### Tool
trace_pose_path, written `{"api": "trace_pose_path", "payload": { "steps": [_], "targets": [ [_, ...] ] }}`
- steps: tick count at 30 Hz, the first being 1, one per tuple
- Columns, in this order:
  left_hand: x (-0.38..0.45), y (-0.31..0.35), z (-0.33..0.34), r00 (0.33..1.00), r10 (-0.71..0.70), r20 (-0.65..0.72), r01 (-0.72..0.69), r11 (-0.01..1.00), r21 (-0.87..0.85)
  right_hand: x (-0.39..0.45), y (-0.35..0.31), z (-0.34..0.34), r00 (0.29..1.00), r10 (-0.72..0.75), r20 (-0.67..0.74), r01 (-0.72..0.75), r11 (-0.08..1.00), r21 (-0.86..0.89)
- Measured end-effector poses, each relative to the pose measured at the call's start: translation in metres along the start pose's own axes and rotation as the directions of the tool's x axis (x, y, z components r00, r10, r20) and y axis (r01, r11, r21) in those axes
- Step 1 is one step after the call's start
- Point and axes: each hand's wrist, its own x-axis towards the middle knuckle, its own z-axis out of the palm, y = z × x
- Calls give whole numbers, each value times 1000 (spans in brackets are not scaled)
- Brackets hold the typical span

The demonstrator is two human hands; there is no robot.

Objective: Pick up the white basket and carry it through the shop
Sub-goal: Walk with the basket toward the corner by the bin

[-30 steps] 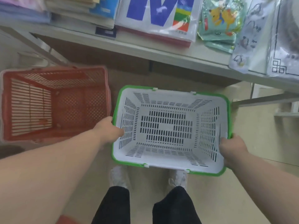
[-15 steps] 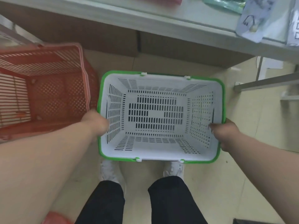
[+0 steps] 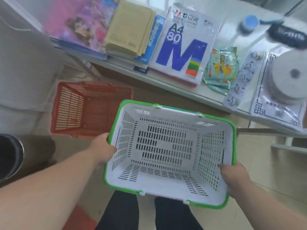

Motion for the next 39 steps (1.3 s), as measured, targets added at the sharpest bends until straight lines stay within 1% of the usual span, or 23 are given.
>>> {"api": "trace_pose_path", "payload": {
  "steps": [2, 4, 7, 9, 10, 12, 16, 17, 19, 21, 25, 27, 29, 32, 34, 36, 39],
  "targets": [
    [-35, -2, -42, 999, 7, -35, -8, 1000, -15, -42, -19, -3, 1000, -17, 25, 18, 1000, -14],
    [-61, -7, -83, 997, 2, -83, -2, 1000, -3, -80, -46, 2, 996, -70, 55, 73, 997, -41],
    [-74, -22, -144, 985, -30, -168, 15, 996, -90, -134, -88, 32, 984, -164, 73, 170, 981, -90],
    [-58, -41, -184, 972, -65, -225, 33, 989, -141, -156, -113, 66, 971, -209, 119, 220, 971, -92],
    [-49, -51, -202, 969, -74, -237, 37, 987, -156, -163, -123, 84, 961, -232, 152, 246, 966, -83],
    [-33, -64, -235, 964, -77, -253, 25, 979, -201, -172, -140, 121, 953, -251, 170, 272, 956, -111],
    [9, -87, -300, 972, -78, -220, 3, 946, -325, -180, -163, 195, 954, -251, 161, 273, 953, -130],
    [26, -96, -313, 972, -79, -220, 0, 941, -338, -181, -168, 212, 956, -248, 154, 267, 956, -118],
    [69, -119, -330, 970, -76, -233, 1, 952, -307, -198, -186, 242, 955, -250, 161, 269, 956, -114],
    [133, -153, -334, 973, -70, -221, 4, 958, -287, -204, -202, 267, 963, -240, 123, 256, 958, -130],
    [180, -167, -332, 973, -80, -217, 31, 975, -221, -175, -216, 307, 974, -206, 96, 220, 960, -176],
    [200, -175, -324, 977, -86, -193, 40, 972, -232, -161, -216, 321, 975, -199, 95, 215, 951, -222],
    [201, -171, -318, 979, -105, -176, 53, 959, -278, -149, -215, 338, 976, -206, 73, 218, 948, -233],
    [194, -152, -306, 972, -116, -204, 52, 955, -294, -121, -208, 363, 979, -201, 40, 205, 959, -197],
    [209, -154, -292, 966, -134, -223, 75, 964, -255, -109, -198, 377, 971, -230, 64, 238, 954, -184],
    [225, -158, -283, 963, -147, -226, 100, 973, -209, -97, -190, 387, 963, -264, 57, 270, 943, -196],
    [247, -160, -276, 963, -135, -233, 103, 984, -143, -82, -189, 396, 965, -261, 38, 262, 930, -259]
  ]
}}
